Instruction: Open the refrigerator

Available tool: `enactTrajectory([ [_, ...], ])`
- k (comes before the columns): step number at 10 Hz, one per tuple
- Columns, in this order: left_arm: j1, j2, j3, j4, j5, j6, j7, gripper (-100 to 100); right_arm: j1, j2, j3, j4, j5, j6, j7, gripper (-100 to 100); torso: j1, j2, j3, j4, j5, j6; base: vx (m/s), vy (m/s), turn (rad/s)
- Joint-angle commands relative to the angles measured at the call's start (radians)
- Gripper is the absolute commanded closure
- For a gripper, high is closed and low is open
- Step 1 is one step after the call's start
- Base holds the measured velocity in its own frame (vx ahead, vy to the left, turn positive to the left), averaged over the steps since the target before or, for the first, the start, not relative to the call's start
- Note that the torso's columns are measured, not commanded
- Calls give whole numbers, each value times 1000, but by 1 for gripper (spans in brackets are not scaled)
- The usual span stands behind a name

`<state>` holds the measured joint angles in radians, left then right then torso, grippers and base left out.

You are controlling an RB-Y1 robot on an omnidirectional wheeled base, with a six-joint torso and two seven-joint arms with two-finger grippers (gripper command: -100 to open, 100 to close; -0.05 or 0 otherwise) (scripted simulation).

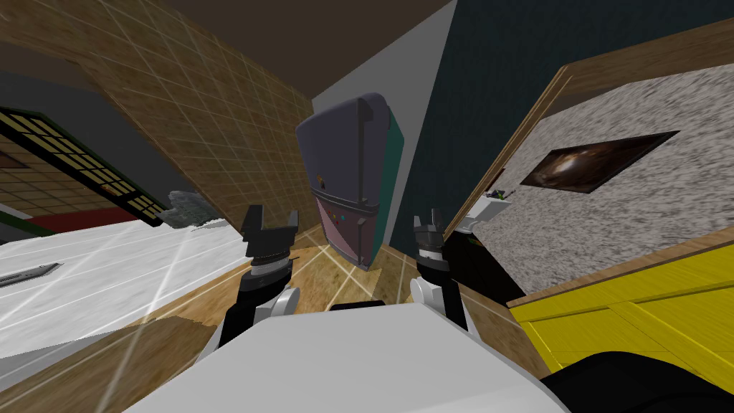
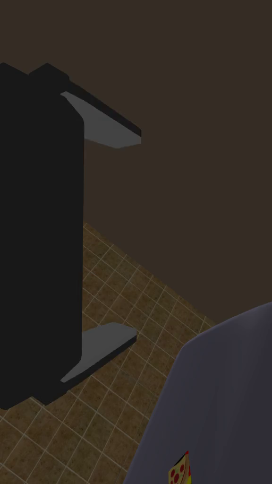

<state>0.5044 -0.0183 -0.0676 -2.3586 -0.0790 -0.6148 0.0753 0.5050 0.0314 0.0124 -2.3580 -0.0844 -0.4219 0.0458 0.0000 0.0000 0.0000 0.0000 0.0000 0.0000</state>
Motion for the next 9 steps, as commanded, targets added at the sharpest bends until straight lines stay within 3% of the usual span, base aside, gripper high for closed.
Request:
enactTrajectory([
  [1,0,0,0,0,0,0,0,0,0,0,0,0,0,0,0,0,0,40,-82,41,0,0,0,0,0],
  [9,0,0,0,0,0,0,0,0,0,0,0,0,0,0,0,0,0,618,-1234,617,0,0,0,0,0],
])
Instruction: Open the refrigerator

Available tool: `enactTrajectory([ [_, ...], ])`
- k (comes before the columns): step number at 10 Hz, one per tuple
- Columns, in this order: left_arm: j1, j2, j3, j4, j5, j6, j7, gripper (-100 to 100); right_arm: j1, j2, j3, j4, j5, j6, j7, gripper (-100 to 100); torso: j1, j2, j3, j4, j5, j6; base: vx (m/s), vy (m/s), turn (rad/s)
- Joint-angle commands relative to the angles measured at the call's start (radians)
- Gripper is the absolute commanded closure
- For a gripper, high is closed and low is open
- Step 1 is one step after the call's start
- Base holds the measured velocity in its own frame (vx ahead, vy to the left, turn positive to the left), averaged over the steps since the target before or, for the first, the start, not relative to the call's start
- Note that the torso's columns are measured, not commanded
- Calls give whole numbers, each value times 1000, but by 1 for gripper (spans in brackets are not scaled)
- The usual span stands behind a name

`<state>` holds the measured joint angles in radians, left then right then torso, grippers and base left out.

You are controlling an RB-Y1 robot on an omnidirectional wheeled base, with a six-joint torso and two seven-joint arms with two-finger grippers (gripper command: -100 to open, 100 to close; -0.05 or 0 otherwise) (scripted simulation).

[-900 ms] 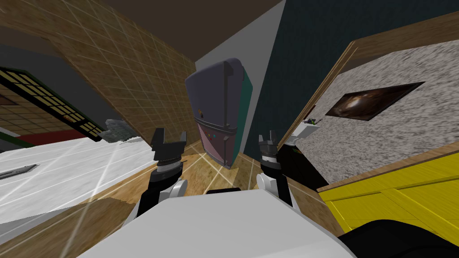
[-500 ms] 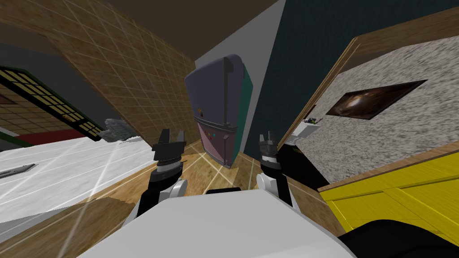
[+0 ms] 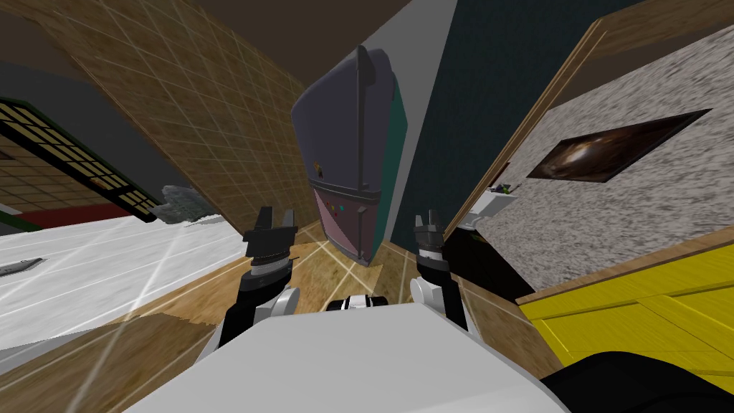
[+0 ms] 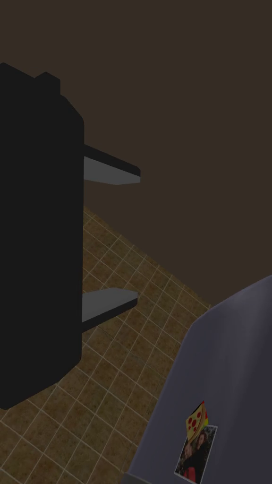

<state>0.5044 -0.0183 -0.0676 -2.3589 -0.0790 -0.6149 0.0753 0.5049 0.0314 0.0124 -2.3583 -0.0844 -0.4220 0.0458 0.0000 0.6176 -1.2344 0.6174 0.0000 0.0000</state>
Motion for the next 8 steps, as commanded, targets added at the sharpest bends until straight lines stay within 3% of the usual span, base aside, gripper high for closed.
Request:
enactTrajectory([
  [1,-5,34,0,4,3,5,2,-100,0,0,0,0,0,0,0,0,0,74,-148,74,0,0,9,-10,2],
  [3,-18,89,1,12,11,17,7,-100,0,0,0,0,0,0,0,0,-1,116,-236,116,0,0,11,-28,5],
  [8,-73,239,5,45,47,68,29,-100,0,0,0,0,0,0,0,0,-1,120,-242,121,0,0,21,-57,8],
])
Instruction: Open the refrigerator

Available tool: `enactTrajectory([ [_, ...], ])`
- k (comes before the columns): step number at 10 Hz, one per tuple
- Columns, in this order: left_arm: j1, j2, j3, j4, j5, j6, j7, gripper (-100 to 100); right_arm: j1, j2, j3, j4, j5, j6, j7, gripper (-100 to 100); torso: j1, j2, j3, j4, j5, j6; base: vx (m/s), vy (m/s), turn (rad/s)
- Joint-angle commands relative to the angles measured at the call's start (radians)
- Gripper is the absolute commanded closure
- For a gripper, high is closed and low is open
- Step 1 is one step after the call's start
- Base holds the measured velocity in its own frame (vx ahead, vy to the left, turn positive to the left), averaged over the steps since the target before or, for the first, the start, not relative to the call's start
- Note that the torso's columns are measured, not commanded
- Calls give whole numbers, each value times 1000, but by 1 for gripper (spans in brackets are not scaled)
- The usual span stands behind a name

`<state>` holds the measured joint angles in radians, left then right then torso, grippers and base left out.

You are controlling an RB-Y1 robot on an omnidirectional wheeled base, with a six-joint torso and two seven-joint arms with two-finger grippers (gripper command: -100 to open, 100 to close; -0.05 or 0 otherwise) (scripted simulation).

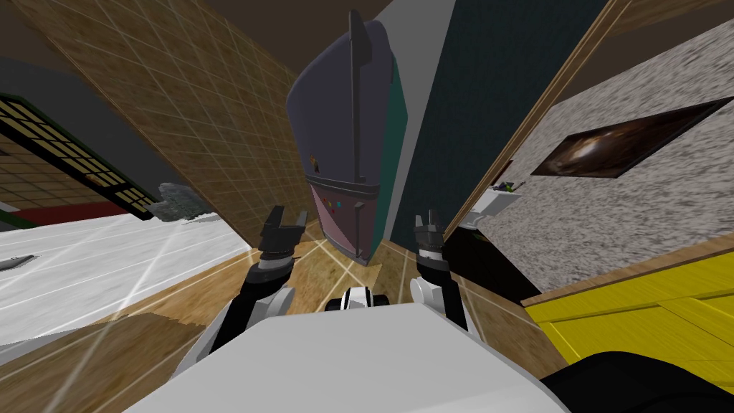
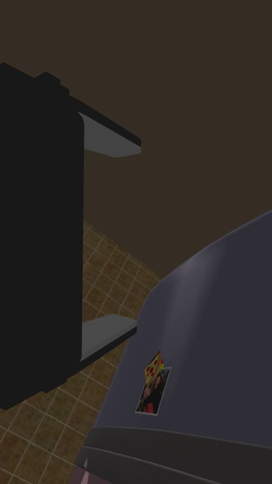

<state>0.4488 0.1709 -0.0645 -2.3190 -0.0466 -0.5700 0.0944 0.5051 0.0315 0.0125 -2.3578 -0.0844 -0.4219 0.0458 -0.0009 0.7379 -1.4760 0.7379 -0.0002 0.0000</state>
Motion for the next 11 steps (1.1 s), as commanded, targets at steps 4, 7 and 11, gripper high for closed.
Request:
enactTrajectory([
  [4,-62,150,6,27,43,63,29,-100,0,0,0,0,0,0,0,0,1,-1,0,0,0,0,25,-71,10],
  [7,-112,245,9,51,75,108,50,-100,0,0,0,0,0,0,0,0,0,0,0,0,0,0,25,-75,12],
  [11,-165,355,13,77,110,157,72,-100,0,0,0,0,0,0,0,0,3,1,1,0,1,0,27,-71,9],
])
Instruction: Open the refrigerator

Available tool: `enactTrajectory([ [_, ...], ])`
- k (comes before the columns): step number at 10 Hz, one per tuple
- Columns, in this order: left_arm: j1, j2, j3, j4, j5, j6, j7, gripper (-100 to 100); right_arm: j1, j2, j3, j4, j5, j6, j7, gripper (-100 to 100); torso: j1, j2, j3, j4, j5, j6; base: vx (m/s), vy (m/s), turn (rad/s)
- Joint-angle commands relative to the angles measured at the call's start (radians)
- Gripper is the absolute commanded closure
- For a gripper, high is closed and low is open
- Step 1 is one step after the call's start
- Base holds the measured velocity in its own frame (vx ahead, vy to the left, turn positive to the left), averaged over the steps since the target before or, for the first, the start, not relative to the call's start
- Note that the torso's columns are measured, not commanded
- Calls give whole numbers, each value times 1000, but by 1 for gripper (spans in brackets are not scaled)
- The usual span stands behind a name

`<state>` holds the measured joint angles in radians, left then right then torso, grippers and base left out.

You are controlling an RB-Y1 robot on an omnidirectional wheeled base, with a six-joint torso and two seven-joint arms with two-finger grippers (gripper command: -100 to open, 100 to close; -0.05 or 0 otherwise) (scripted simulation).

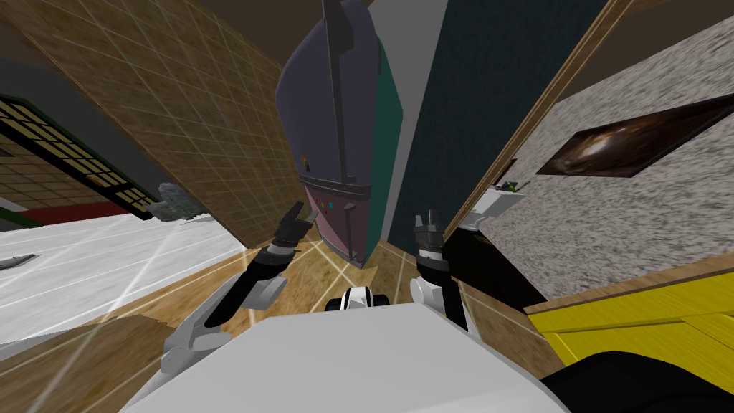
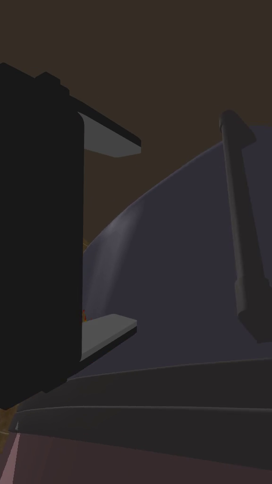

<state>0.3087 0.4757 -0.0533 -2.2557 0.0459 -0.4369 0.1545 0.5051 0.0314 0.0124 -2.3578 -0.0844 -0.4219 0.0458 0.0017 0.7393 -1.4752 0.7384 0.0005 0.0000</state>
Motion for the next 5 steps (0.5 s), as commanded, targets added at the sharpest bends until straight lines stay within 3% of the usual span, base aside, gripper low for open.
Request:
enactTrajectory([
  [1,-44,81,3,24,29,41,19,-100,0,0,0,0,0,0,0,0,-2,0,0,0,0,0,21,-100,16],
  [5,-82,177,6,46,54,76,35,-100,0,0,0,0,0,0,0,0,-2,-2,-1,-1,0,0,29,-66,9],
])
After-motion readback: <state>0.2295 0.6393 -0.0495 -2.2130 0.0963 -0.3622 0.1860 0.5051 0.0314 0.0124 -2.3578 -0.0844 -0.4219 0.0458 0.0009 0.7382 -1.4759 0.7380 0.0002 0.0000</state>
